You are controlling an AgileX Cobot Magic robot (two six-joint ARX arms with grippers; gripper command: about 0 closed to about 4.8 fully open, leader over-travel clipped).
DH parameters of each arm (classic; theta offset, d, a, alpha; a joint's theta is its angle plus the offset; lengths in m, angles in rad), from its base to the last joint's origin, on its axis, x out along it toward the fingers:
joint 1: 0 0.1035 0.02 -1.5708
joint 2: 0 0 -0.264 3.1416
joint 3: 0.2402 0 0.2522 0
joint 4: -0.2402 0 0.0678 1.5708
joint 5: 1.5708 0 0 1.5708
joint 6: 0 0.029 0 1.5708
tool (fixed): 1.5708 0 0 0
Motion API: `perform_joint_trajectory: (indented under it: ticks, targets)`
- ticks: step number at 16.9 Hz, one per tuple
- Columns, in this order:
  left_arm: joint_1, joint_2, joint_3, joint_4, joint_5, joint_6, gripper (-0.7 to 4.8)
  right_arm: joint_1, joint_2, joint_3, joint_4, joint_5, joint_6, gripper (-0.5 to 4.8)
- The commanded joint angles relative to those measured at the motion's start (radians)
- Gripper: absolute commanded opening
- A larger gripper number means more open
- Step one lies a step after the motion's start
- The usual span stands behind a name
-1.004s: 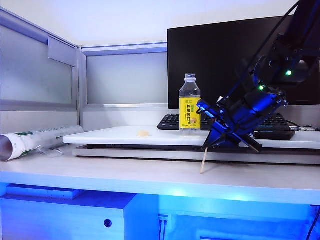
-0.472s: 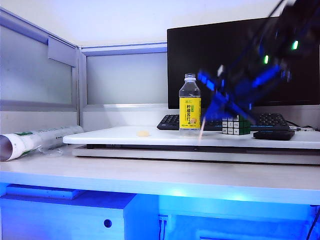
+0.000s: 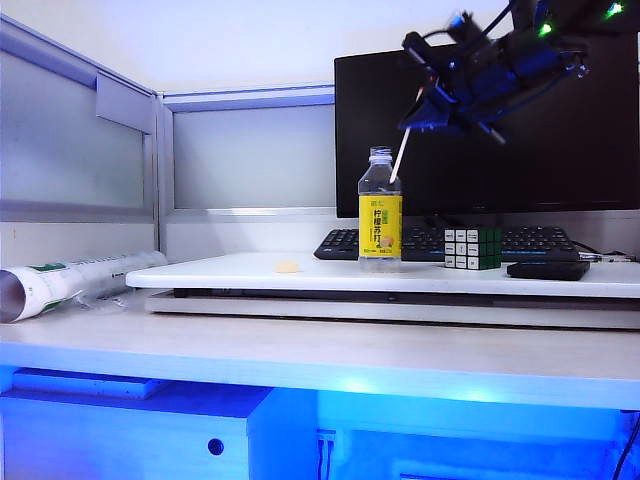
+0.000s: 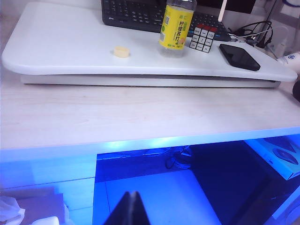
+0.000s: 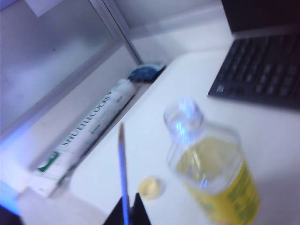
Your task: Grab a stick from the table and stick it in a plastic bottle.
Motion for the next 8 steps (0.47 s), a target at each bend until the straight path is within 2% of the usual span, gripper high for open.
perform_joint_trajectory:
  ticks: [1, 5, 8]
  targets:
    - [0.0, 0.001, 0.002, -0.015, 0.012, 0.001, -0.05, 0.001, -0.006, 0.068, 0.023, 0.023, -0.123, -0.05]
    - [0.001, 0.001, 0.001, 0.0, 0.013, 0.005, -0.05, 0.001, -0.004, 0.186, -0.016, 0.069, -0.227, -0.05]
    - [0.0, 0.001, 0.001, 0.053, 0.062, 0.047, -0.05, 0.001, 0.01, 0.237, -0.051, 0.092, -0.279, -0.05]
